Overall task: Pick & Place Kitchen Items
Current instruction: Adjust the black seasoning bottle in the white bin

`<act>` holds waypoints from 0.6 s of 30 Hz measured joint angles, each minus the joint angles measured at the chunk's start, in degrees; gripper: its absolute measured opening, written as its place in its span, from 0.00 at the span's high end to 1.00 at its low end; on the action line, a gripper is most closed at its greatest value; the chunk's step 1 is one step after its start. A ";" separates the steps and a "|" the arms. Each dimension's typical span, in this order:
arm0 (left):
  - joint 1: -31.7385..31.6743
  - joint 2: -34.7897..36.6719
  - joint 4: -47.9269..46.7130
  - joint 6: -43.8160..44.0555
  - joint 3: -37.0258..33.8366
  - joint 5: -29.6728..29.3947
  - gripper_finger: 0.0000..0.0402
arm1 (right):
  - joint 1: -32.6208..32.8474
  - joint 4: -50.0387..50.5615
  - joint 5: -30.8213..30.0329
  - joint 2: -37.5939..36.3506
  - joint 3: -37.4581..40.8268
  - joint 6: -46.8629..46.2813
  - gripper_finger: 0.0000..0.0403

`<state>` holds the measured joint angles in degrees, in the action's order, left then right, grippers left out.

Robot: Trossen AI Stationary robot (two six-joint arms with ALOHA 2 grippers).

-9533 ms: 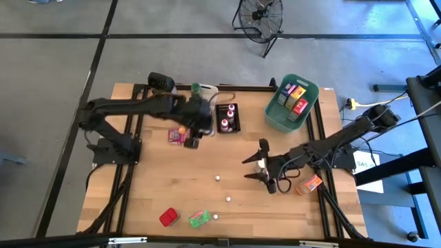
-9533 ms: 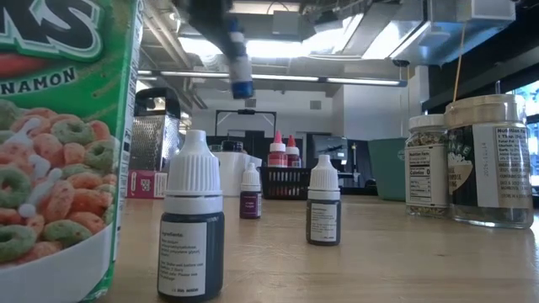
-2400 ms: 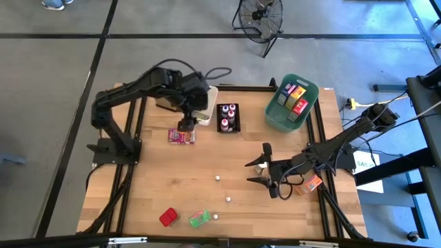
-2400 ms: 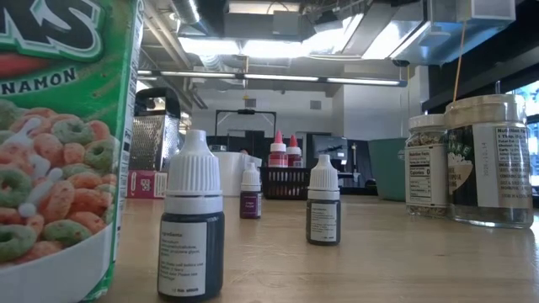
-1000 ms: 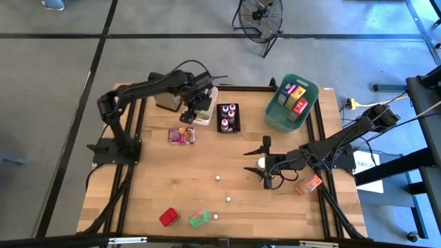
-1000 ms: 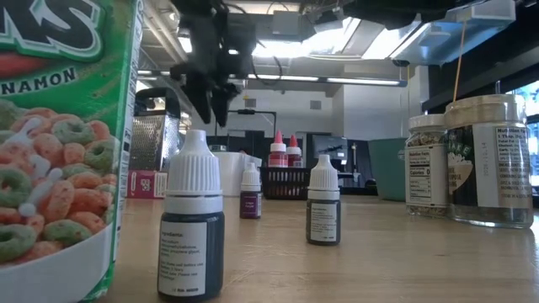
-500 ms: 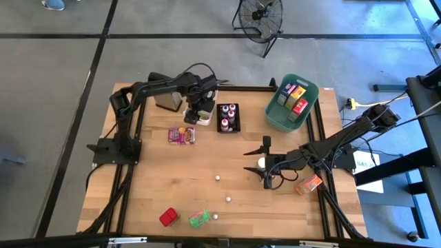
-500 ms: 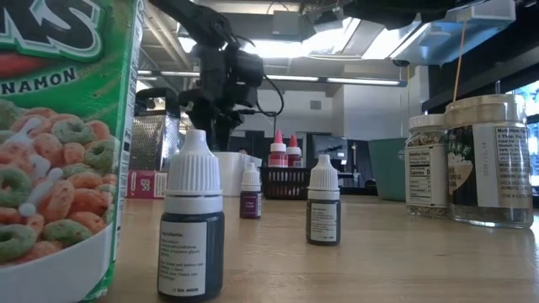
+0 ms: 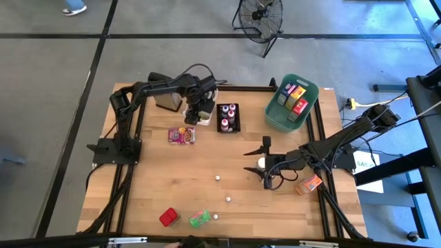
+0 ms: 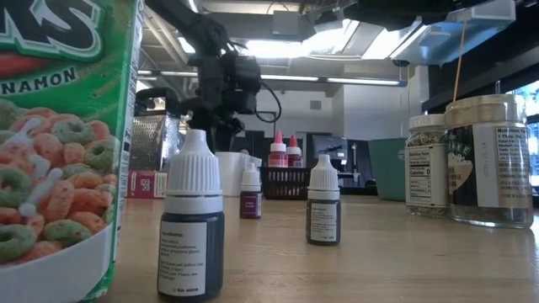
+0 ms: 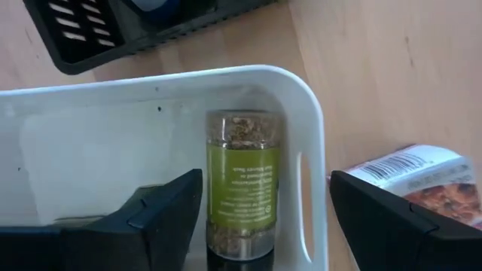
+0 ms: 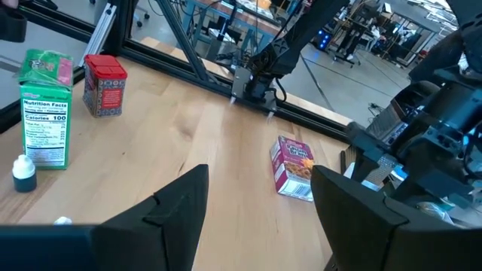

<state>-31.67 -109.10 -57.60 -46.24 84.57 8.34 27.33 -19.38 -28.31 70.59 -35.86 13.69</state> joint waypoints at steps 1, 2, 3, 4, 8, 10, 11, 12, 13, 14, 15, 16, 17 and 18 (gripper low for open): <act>-0.06 0.02 0.61 0.00 -0.49 -0.02 0.29 | 0.00 0.00 0.04 0.00 0.02 0.00 0.41; -0.08 0.02 0.97 0.00 -0.88 -0.02 0.29 | 0.00 0.00 0.02 0.00 0.02 0.00 0.41; -0.08 0.02 1.01 -0.01 -1.12 -0.03 0.29 | 0.00 0.01 0.03 0.00 0.01 0.00 0.41; -0.08 0.02 0.95 -0.02 -1.17 -0.06 0.29 | 0.00 0.06 0.02 -0.01 0.01 0.00 0.41; -0.06 0.03 1.27 0.03 -1.26 -0.06 0.29 | -0.07 0.11 0.02 -0.02 0.00 0.00 0.41; -0.05 0.39 1.61 0.24 -1.26 -0.09 0.29 | -0.32 0.11 0.02 -0.02 0.01 0.00 0.41; -0.05 0.59 1.58 0.25 -1.24 -0.09 0.29 | -0.48 0.11 0.02 -0.02 0.02 0.00 0.41; -0.05 0.63 1.37 0.29 -1.04 -0.09 0.29 | -0.70 0.18 0.02 -0.02 0.02 0.00 0.41; -0.03 0.63 0.95 0.44 -0.73 -0.11 0.29 | -0.90 0.34 0.02 0.00 0.02 -0.22 0.41; -0.07 0.63 0.39 0.47 -0.47 -0.11 0.29 | -1.12 0.46 0.02 -0.02 0.00 -0.71 0.41; -0.10 0.73 0.40 0.45 -0.29 -0.11 0.28 | -1.34 0.53 0.02 -0.02 0.00 -1.23 0.41; -0.10 0.74 0.47 0.40 -0.02 -0.13 0.28 | -1.61 0.74 0.02 -0.01 0.00 -1.57 0.41; -0.10 0.74 0.44 0.23 0.25 -0.17 0.28 | -1.84 1.17 0.02 -0.02 0.02 -1.90 0.41; -0.11 0.74 0.38 0.19 0.54 -0.22 0.28 | -2.02 1.57 0.02 0.00 0.02 -2.32 0.41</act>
<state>-31.78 -108.36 -57.22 -46.05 85.10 8.12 25.31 -17.81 -28.29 70.59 -35.83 11.37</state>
